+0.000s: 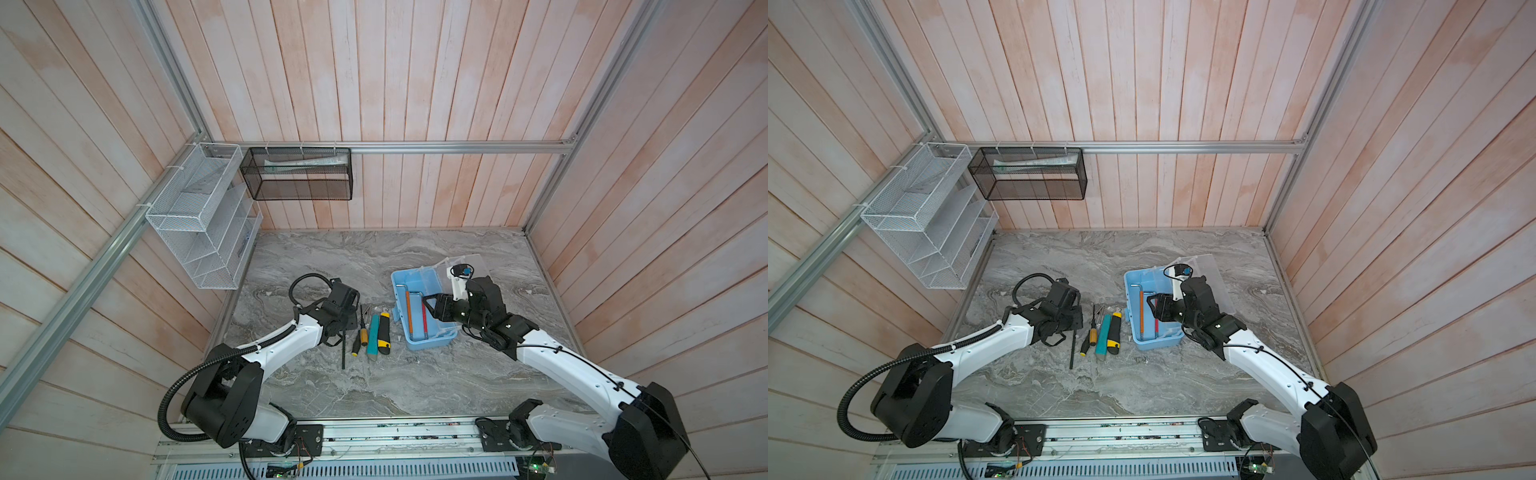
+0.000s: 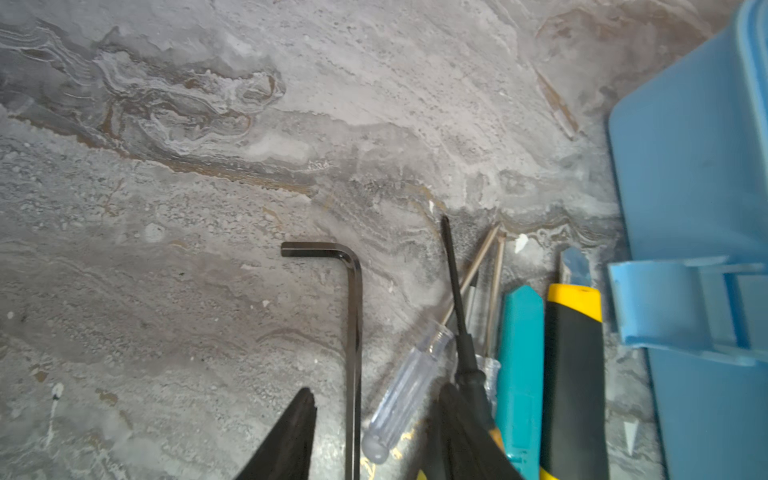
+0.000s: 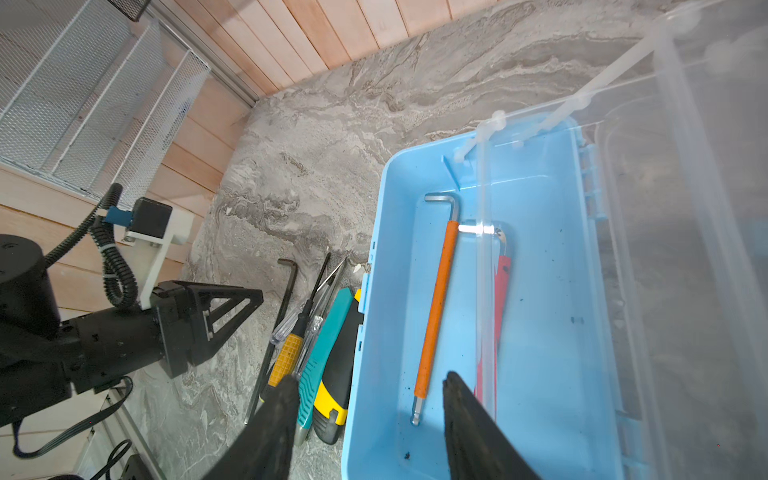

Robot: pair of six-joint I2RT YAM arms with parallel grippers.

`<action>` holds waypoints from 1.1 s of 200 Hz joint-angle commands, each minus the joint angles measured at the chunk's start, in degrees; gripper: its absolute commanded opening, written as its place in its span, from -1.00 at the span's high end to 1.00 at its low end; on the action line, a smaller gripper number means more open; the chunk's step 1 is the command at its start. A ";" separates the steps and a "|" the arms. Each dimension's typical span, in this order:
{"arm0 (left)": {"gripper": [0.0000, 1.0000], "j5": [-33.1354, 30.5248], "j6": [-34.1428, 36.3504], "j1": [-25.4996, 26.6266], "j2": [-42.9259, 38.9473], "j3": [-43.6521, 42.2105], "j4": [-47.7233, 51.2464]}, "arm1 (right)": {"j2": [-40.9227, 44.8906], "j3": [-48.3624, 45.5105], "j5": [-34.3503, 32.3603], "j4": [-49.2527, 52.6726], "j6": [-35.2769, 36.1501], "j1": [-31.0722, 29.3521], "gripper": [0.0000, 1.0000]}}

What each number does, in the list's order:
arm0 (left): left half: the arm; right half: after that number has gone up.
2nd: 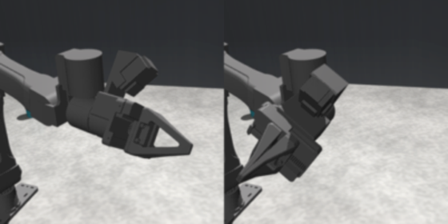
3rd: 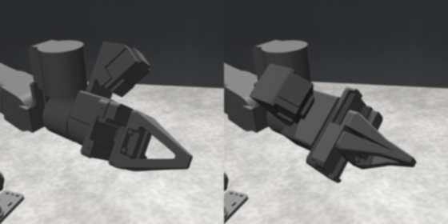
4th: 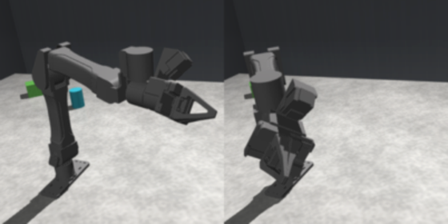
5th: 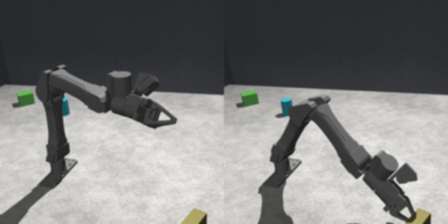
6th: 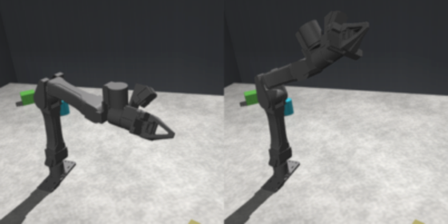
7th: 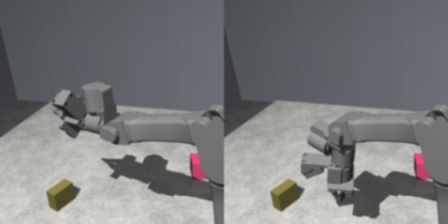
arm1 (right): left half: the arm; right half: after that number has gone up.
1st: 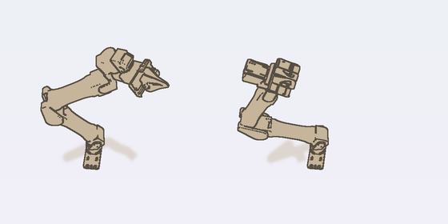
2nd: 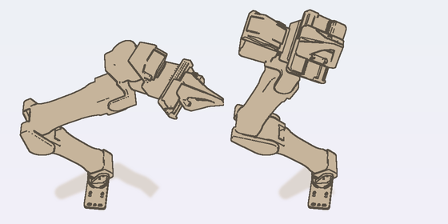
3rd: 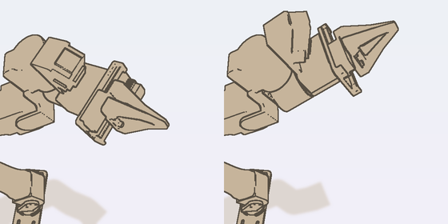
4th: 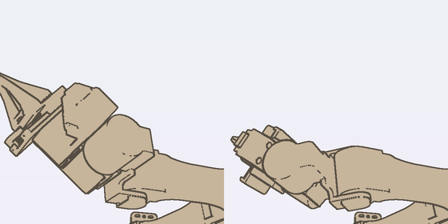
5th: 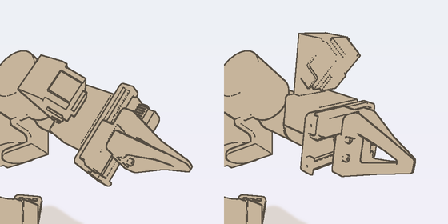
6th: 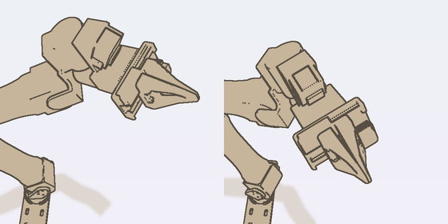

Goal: Pack the tool kit
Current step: 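Move the left gripper back to the black L-shaped hex key, then grasp the black hex key's long arm with the left gripper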

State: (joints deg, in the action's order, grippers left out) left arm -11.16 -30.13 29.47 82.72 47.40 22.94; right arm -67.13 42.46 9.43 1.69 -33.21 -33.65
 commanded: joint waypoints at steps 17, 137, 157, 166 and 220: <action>0.16 1.18 1.93 -1.92 2.57 -1.21 -3.72 | -2.21 1.58 -1.25 -1.46 -0.89 -0.98 -0.09; 0.45 1.95 2.21 -2.32 10.26 -0.81 -5.85 | -2.30 -0.15 -1.75 -3.53 -1.24 -1.20 -0.09; 0.45 1.50 2.10 -2.32 11.02 -0.75 -5.52 | -2.38 -0.53 -1.77 -3.88 -1.24 -1.09 -0.09; 0.46 1.38 2.05 -2.34 11.45 -0.73 -5.53 | -2.47 -0.69 -1.54 -4.13 -1.24 -1.07 -0.10; 0.80 0.06 2.15 -2.32 13.80 -0.45 -4.49 | -3.14 -0.88 -1.20 -4.90 -1.15 -1.07 -0.10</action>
State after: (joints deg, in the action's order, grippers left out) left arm -10.09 -27.94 27.42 94.19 47.11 16.58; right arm -69.56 42.26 8.82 -1.80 -34.30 -34.48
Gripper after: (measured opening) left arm 0.140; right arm 0.547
